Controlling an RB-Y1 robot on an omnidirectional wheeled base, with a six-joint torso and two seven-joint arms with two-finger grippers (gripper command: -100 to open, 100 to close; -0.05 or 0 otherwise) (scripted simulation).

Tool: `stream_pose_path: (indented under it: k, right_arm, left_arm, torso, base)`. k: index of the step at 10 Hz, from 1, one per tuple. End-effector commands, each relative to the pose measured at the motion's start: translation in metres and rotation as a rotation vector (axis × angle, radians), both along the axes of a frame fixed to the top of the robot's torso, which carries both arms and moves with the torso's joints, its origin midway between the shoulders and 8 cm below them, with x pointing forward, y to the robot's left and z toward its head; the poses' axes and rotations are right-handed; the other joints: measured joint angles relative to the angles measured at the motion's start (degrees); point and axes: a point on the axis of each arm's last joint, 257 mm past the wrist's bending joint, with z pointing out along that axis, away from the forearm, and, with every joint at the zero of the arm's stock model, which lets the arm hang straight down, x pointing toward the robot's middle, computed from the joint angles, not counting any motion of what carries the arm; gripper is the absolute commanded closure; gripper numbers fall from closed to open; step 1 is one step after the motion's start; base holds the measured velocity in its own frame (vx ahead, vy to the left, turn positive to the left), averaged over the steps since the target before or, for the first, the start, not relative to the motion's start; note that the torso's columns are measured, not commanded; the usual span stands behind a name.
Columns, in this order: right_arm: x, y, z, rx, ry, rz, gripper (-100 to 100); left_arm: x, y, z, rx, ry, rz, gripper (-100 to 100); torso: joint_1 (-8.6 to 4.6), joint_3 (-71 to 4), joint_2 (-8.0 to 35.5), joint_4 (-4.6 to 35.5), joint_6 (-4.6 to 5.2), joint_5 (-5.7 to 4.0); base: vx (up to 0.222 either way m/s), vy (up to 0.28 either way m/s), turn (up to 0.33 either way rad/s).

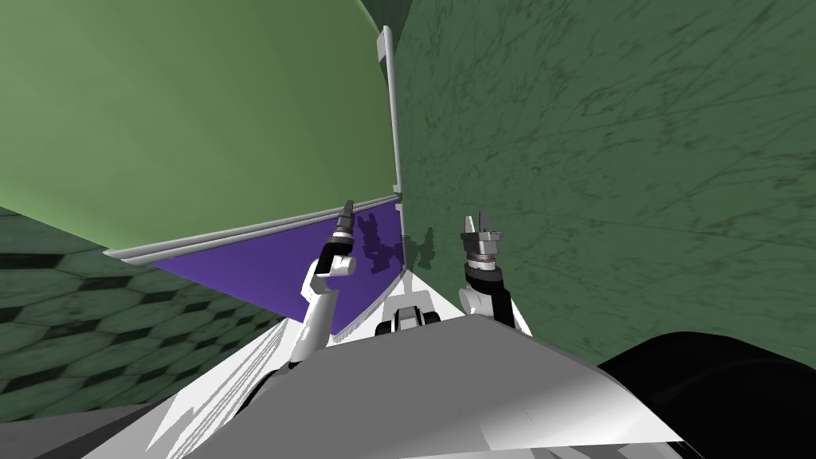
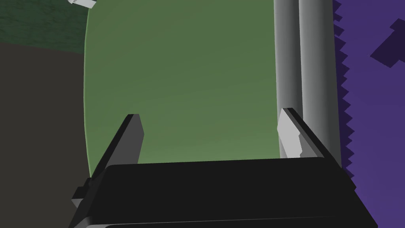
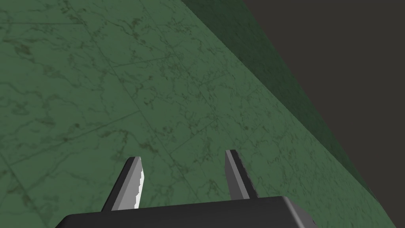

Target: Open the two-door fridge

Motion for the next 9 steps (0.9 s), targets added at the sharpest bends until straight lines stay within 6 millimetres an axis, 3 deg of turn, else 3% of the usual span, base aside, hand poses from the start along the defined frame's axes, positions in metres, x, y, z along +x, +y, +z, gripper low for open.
stream_pose_path:
  k: [1, 6, 7, 8, 9]
  right_arm:
    - [0.000, 0.000, 0.000, 0.000, 0.000, 0.000, 0]
    - [0.000, 0.000, 0.000, 0.000, 0.000, 0.000, 0]
    - [0.000, 0.000, 0.000, 0.000, 0.000, 0.000, 0]
    - [0.000, 0.000, 0.000, 0.000, 0.000, 0.000, 0]
    - [0.000, 0.000, 0.000, 0.000, 0.000, 0.000, 0]
  left_arm:
    - [0.016, -0.003, 0.008, 0.023, 0.019, 0.016, -100]
    - [0.059, -0.006, 0.011, 0.081, 0.100, 0.060, -100]
    - [0.059, -0.009, 0.020, 0.080, 0.085, 0.055, -100]
    - [0.073, -0.007, 0.013, 0.100, 0.127, 0.072, -100]
    - [0.073, -0.011, 0.024, 0.100, 0.110, 0.066, -100]
  torso:
    - [-0.01, 0.0, 0.0, 0.0, 0.01, 0.00]
    - [0.01, 0.0, 0.0, 0.0, -0.01, 0.00]
    - [-0.01, 0.0, 0.0, 0.0, 0.01, 0.00]
    - [0.00, 0.0, 0.0, 0.0, -0.01, 0.00]
    - [0.00, -0.1, -0.1, 0.0, 0.10, -0.03]
  base:
    - [0.016, -0.012, -0.052]
    - [0.017, -0.014, -0.070]
    - [0.015, -0.012, -0.053]
    - [0.012, -0.017, -0.071]
    - [0.002, -0.013, -0.049]
